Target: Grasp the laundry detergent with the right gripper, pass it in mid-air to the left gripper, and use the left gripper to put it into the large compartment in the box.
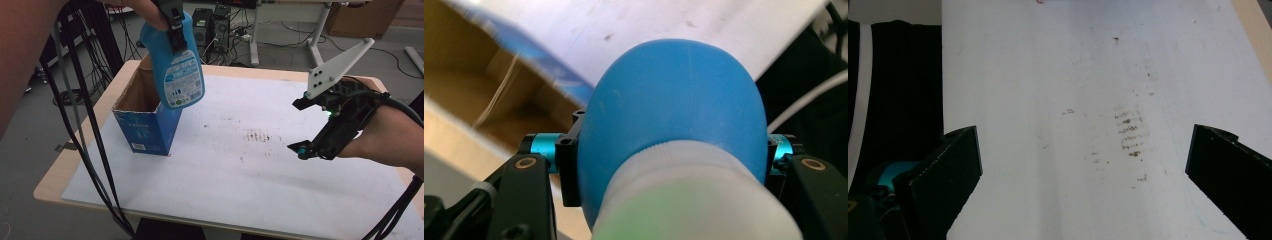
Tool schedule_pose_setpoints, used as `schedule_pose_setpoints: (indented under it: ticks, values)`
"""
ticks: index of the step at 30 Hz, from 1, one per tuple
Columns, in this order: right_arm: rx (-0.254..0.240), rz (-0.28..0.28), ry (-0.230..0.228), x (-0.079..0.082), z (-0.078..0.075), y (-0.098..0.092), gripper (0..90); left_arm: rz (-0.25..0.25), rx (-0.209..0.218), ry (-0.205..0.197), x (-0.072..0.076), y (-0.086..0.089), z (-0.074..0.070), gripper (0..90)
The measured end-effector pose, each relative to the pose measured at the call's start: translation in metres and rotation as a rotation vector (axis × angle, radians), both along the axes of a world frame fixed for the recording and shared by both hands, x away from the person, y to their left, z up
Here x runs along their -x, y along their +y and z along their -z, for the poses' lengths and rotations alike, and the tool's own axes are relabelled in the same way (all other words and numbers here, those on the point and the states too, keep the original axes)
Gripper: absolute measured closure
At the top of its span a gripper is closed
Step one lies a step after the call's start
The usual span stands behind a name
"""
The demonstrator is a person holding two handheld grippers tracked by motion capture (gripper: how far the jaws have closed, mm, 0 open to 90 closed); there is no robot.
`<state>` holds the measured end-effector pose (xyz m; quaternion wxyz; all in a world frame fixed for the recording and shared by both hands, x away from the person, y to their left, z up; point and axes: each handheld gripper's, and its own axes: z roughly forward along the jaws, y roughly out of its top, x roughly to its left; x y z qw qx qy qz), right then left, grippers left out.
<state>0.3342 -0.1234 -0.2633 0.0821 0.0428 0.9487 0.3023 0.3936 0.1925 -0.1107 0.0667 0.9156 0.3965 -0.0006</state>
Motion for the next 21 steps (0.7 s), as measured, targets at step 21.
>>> schedule_pose_setpoints:
  ticks: [21]
  values:
    - [0.035, -0.011, 0.017, -0.009, 0.006, 0.008, 0.6, -0.561, -0.078, -0.028, -0.031, 0.064, 0.011, 38.1]
